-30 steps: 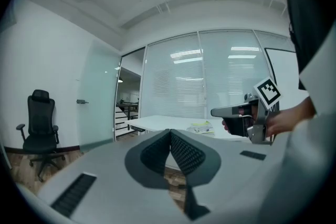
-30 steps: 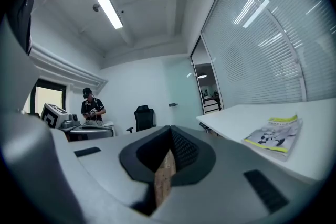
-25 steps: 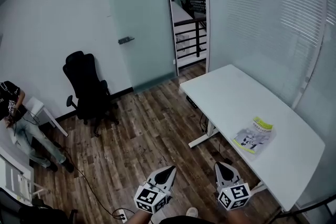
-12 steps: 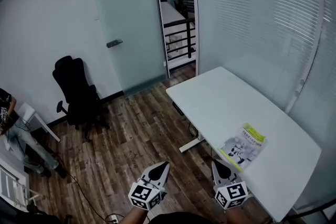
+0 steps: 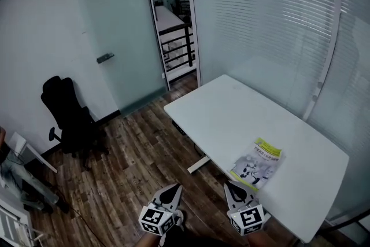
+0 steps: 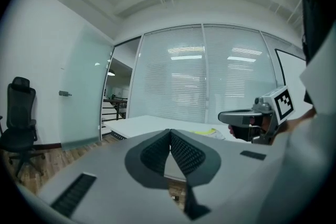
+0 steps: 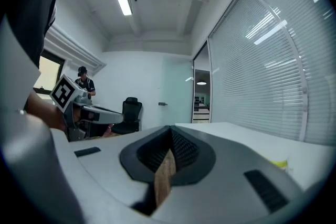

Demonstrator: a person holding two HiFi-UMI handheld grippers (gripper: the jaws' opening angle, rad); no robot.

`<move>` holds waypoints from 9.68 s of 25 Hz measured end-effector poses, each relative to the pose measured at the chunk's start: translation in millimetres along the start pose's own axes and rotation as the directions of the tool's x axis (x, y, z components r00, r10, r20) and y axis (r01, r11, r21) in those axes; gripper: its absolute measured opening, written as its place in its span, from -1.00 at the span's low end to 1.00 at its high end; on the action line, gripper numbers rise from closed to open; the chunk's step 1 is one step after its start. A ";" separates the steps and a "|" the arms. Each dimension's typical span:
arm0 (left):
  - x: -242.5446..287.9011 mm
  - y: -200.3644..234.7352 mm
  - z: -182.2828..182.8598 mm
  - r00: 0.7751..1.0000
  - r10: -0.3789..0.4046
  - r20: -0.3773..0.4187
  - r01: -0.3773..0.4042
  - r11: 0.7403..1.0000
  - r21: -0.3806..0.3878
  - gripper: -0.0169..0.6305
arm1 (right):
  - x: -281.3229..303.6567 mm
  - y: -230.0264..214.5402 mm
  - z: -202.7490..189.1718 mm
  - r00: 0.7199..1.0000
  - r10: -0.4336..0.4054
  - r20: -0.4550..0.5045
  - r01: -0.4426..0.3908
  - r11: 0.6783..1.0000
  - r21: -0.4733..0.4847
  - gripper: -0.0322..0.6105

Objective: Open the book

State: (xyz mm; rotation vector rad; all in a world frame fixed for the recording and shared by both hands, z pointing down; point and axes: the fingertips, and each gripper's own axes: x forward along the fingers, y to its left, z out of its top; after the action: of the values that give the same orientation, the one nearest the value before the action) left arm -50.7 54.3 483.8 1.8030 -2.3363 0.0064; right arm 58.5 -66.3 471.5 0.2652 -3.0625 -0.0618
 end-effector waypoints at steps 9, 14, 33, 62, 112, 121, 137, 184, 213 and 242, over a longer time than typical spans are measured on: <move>61.8 18.6 10.7 0.989 -0.144 0.022 0.143 0.989 0.041 -0.90 | 29.7 -19.0 -27.8 0.994 -0.101 -0.046 0.100 0.995 -0.023 -0.89; 91.7 41.0 20.2 0.979 -0.206 0.004 0.206 0.977 0.052 -0.90 | 72.4 -30.1 -13.4 0.987 -0.152 -0.050 0.151 0.988 -0.026 -0.89; 226.3 134.1 52.6 0.902 -0.433 -0.005 0.429 0.892 0.141 -0.90 | 135.7 -115.9 0.3 0.847 -0.530 -0.035 0.531 0.842 0.097 -0.89; 262.0 -67.2 -30.4 0.586 -0.782 -0.211 0.810 0.576 0.113 -0.90 | -53.7 -165.1 -97.1 0.495 -0.802 -0.335 0.861 0.504 0.065 -0.88; 250.5 -100.3 -65.7 0.701 -0.652 -0.290 0.691 0.721 0.049 -0.90 | -83.1 -173.2 -172.0 0.631 -0.601 -0.491 0.759 0.347 0.551 -0.76; 244.4 -72.0 -58.2 0.644 -0.708 -0.290 0.746 0.666 0.028 -0.90 | -80.1 -175.7 -160.3 0.517 -0.675 -0.527 0.853 0.359 0.378 -0.78; 248.6 9.4 -42.9 0.606 -0.748 -0.271 0.777 0.630 -0.001 -0.90 | -49.1 -168.8 -110.3 0.249 -0.806 -0.537 0.926 0.360 -0.112 -0.81; 256.4 166.2 -36.0 0.674 -0.703 -0.227 0.714 0.699 -0.043 -0.90 | 236.7 -111.1 -100.3 0.354 -0.831 -0.430 0.436 0.553 -0.710 -0.86; 248.5 146.5 -21.7 0.601 -0.775 -0.194 0.788 0.615 -0.017 -0.90 | 182.8 -55.0 -29.8 0.472 -0.846 -0.248 0.795 0.530 -0.295 -0.88; 235.3 83.7 -27.2 0.536 -0.819 -0.205 0.841 0.539 0.045 -0.90 | 82.6 -40.8 -40.3 0.358 -0.917 -0.177 0.931 0.365 -0.008 -0.89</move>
State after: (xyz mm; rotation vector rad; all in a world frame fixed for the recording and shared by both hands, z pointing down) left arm -183.9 -146.1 555.7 2.6881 -1.1553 0.1766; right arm -12.9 -122.2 515.0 1.8848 -2.2896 0.0536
